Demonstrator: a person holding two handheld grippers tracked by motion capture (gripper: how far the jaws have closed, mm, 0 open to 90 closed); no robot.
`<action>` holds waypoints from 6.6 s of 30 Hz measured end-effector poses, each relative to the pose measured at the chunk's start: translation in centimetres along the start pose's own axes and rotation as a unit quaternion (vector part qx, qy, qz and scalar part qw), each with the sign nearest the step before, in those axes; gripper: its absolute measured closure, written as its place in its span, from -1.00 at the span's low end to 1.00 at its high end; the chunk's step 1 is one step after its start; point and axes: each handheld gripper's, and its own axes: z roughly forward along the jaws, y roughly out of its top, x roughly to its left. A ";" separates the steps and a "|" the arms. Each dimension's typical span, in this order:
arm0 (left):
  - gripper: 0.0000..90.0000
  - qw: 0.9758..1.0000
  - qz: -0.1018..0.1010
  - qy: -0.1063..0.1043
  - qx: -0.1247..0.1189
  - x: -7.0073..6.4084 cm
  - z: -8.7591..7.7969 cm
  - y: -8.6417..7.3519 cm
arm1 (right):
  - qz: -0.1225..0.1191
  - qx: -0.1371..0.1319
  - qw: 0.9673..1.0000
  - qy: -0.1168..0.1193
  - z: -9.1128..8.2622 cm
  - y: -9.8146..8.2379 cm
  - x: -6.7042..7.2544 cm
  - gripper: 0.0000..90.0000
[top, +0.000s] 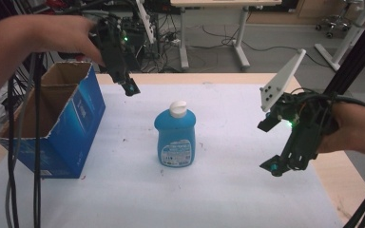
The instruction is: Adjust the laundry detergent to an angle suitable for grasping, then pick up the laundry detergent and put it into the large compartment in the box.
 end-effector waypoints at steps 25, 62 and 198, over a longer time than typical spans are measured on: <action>-0.63 1.000 -0.001 -0.022 0.011 -0.3 0.8 -0.3 | -0.011 0.001 1.000 0.006 0.3 0.3 0.6 -0.97; -0.63 0.999 0.027 -0.035 -0.006 -3.8 -0.5 1.2 | -0.013 -0.002 1.000 0.013 0.7 0.4 0.0 -0.97; -0.47 0.996 0.061 -0.071 0.004 -5.5 8.6 6.4 | -0.002 -0.021 1.000 0.016 1.1 -1.2 -0.6 -0.97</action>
